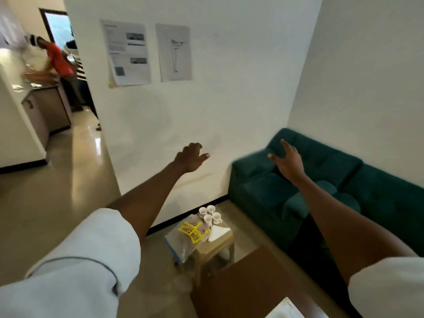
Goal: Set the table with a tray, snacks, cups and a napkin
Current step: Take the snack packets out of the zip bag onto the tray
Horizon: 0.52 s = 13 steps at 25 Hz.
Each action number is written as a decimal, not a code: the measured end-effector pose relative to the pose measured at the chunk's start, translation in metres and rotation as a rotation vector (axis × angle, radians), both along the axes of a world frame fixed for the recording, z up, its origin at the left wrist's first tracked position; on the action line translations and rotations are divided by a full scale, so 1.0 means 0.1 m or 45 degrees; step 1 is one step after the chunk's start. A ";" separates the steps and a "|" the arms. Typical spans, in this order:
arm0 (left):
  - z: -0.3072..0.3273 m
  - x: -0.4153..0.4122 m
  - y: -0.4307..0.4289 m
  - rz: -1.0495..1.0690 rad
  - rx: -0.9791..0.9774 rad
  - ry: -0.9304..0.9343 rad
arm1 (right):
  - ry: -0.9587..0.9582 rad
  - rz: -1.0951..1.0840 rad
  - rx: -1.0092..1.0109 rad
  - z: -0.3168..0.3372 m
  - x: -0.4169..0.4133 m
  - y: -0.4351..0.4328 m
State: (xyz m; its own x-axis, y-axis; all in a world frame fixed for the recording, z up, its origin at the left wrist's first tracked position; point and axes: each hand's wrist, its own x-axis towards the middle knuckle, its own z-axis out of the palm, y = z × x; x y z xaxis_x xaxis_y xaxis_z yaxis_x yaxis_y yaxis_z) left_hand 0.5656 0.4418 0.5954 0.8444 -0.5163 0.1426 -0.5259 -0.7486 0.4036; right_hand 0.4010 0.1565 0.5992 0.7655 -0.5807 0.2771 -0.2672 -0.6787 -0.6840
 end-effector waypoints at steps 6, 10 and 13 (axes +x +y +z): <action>0.16 1.08 1.10 0.118 -0.035 -0.043 | 0.007 0.164 -0.073 0.20 1.25 0.87; 0.19 1.62 1.43 0.190 -0.101 -0.008 | 0.033 0.221 -0.071 0.21 1.89 1.15; -0.01 2.05 1.48 0.234 -0.147 0.064 | 0.058 0.274 -0.066 0.08 2.40 1.22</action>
State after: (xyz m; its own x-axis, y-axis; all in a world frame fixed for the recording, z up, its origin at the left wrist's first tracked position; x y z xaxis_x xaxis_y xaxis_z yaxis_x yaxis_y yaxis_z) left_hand 0.7702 0.5900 0.5941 0.9305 -0.3355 0.1472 -0.3617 -0.7773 0.5148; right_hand 0.6411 0.2788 0.6074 0.8827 -0.3886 0.2644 -0.1426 -0.7574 -0.6372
